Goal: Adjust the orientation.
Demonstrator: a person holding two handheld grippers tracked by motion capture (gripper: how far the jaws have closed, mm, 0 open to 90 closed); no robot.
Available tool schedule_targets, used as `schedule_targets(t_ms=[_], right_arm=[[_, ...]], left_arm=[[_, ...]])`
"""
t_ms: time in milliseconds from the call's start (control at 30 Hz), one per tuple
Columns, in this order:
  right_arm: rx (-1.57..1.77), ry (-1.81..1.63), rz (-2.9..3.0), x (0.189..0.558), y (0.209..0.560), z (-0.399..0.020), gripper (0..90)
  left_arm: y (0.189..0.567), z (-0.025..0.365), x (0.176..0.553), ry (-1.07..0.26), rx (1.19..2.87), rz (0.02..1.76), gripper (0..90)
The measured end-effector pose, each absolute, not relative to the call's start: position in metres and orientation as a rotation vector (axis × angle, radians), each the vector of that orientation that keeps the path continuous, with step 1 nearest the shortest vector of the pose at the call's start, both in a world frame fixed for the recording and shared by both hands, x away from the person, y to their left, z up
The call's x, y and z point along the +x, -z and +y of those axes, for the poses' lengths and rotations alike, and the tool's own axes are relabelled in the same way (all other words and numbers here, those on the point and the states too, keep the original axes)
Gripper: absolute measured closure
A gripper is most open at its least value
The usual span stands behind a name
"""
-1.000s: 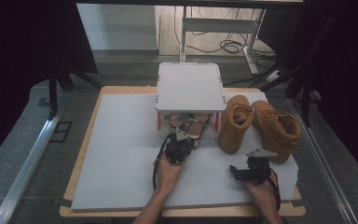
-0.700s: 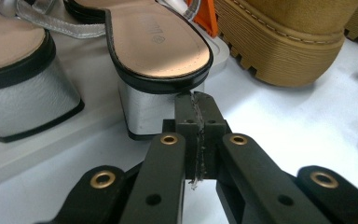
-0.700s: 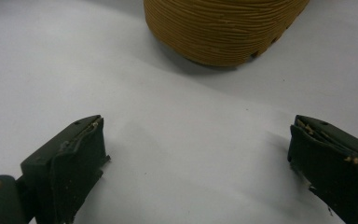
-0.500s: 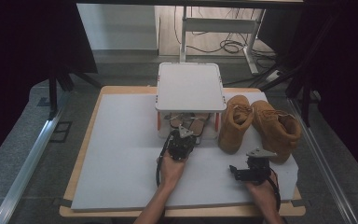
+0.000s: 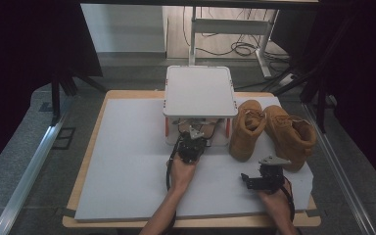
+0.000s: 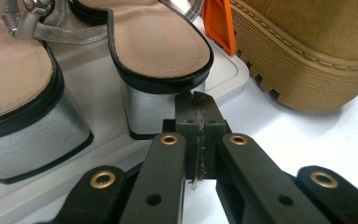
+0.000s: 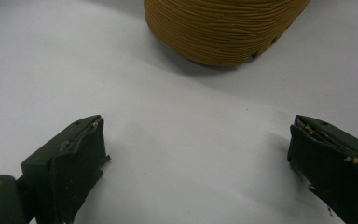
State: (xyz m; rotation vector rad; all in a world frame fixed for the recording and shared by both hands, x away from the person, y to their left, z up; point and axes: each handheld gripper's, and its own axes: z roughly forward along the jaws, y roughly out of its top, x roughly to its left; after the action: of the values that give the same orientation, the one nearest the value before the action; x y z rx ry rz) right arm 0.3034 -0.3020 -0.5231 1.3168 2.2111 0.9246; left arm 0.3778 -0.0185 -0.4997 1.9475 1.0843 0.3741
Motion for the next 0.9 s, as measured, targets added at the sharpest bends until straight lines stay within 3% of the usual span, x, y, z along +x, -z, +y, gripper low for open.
schedule_targets(t_ms=[900], right_arm=[[1.317,-0.925,2.211,0.303,0.523,-0.302,4.1]], left_arm=[[0.501,-0.027,0.395,-0.379,1.939,1.095,89.5]])
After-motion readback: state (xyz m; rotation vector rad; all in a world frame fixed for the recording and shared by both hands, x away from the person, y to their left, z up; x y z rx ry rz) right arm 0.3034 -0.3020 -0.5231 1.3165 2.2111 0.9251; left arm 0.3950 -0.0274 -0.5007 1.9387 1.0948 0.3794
